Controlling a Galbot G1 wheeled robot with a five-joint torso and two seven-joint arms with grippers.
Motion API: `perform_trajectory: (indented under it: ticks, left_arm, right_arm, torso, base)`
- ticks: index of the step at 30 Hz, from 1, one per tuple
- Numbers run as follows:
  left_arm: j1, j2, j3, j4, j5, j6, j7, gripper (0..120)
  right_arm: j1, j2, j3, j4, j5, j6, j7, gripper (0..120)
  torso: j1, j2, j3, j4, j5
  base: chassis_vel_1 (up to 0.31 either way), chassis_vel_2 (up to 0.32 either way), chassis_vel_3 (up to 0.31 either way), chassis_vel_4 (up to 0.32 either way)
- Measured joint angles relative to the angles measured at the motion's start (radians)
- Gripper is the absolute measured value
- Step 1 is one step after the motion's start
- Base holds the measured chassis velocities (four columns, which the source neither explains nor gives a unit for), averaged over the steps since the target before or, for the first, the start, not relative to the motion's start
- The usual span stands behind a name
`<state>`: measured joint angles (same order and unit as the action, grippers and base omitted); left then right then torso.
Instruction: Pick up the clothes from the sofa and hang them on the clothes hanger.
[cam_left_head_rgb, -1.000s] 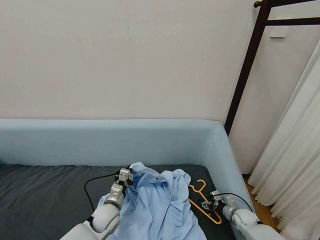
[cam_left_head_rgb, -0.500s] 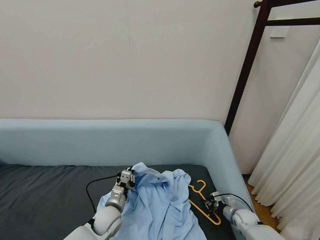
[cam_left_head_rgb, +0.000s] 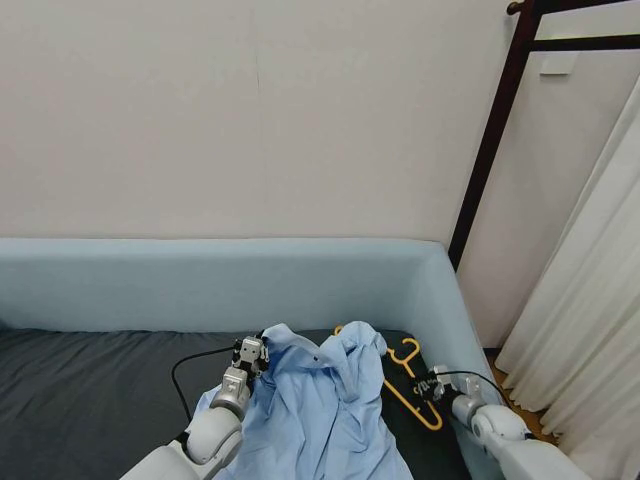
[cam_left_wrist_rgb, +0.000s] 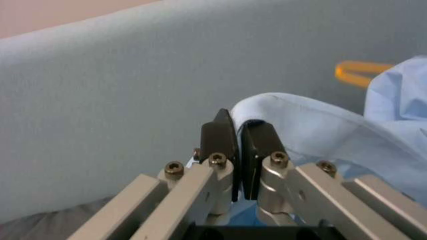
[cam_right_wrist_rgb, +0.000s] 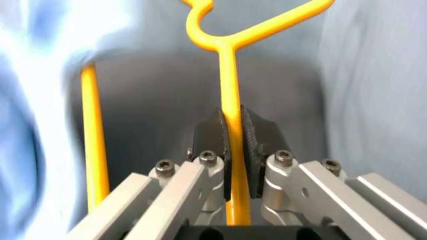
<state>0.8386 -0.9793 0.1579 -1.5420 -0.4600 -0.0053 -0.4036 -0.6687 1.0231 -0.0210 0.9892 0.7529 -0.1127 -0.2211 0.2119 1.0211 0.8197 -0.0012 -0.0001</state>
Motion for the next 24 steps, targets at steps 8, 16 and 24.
perform_trajectory:
  ticks: [8, 16, 24]
  left_arm:
    - [0.015, 0.008, -0.008, -0.017, -0.005, -0.003, 0.000, 0]
    - [0.008, 0.024, -0.011, -0.043, -0.017, 0.002, 0.001, 0]
    - [-0.026, 0.034, 0.000, -0.073, -0.088, 0.053, -0.016, 0]
  right_arm:
    - [0.075, -0.021, -0.019, 0.043, -0.021, 0.054, 0.109, 5]
    - [-0.033, -0.096, 0.000, 0.252, -0.315, 0.205, 0.213, 5]
    - [-0.294, -0.213, 0.070, 0.471, -0.614, 0.316, 0.268, 5]
  torso:
    - [0.000, 0.000, 0.000, 0.0000, -0.0001]
    - [0.000, 0.000, 0.000, 0.0000, 0.0000]
    - [0.000, 0.000, 0.000, -0.0004, 0.0000]
  base:
    - [0.000, 0.000, 0.000, 0.000]
    - [0.000, 0.000, 0.000, 0.000]
    - [0.000, 0.000, 0.000, 0.000]
